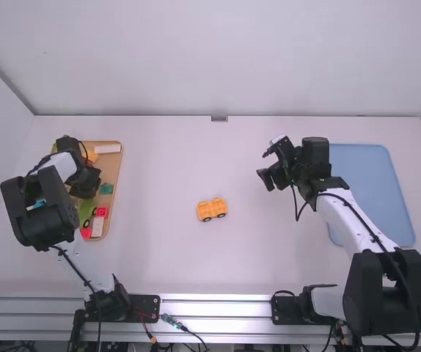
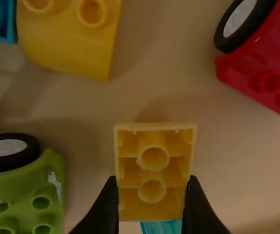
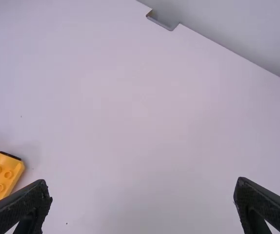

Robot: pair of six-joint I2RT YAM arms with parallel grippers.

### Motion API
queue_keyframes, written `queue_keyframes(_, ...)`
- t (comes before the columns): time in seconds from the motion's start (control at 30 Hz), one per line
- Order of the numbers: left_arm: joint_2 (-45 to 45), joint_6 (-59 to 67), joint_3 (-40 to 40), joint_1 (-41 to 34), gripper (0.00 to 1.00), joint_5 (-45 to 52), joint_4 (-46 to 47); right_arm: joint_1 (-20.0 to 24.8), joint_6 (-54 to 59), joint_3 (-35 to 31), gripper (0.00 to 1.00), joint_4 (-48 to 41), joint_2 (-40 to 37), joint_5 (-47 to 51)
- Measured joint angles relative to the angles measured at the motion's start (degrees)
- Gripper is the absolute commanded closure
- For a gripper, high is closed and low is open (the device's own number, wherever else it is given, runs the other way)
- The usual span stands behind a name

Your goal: Assemble lego blocks to make yellow taxi

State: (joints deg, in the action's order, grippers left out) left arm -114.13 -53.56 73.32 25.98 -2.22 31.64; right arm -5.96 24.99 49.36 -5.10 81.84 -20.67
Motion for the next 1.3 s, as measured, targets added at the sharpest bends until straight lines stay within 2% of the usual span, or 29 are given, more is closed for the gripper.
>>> queue_keyframes(0.2, 0.0, 2.6, 2.1, 0.0, 0.98, 0.0, 3.4, 0.0, -0.2, 0.0, 0.01, 0.0, 0.0, 0.0)
queue_keyframes(0.43, 0.0, 5.0, 11.9, -0.3, 0.98, -3.3, 15.1, 0.0, -0.2, 0.0, 0.01, 1.5, 0.0, -0.1)
queue_keyframes(0.63, 1.6, 12.2, 14.6, -2.5, 0.98, -2.5, 15.8, 0.0, -2.5, 0.0, 0.01, 4.2, 0.0, -0.5)
queue_keyframes(0.77, 7.9, 18.8, 13.8, -7.0, 0.98, -0.4, 14.8, 0.0, -4.3, 0.0, 0.01, 6.9, 0.0, -2.9)
queue_keyframes(0.9, 19.1, 26.6, 8.2, -14.8, 0.98, 1.7, 10.3, 0.0, -6.3, 0.0, 0.01, 7.1, 0.0, -6.3)
queue_keyframes(0.97, 26.5, 34.0, 3.3, -20.4, 0.99, 6.0, 6.1, 0.0, -7.1, 0.4, 0.01, 5.7, 0.0, -9.2)
queue_keyframes(1.13, 39.4, 50.7, -6.0, -29.7, 0.98, 20.5, 1.9, 0.0, -7.1, 2.1, 0.01, 1.4, 0.0, -18.1)
queue_keyframes(1.17, 42.8, 56.5, -9.0, -31.3, 0.98, 26.3, 1.7, 0.0, -5.8, 2.8, 0.01, 0.0, 0.0, -22.0)
queue_keyframes(1.3, 47.0, 66.4, -15.0, -32.4, 0.98, 36.7, -0.6, 0.0, -2.1, 4.1, 0.01, -4.2, 0.0, -32.5)
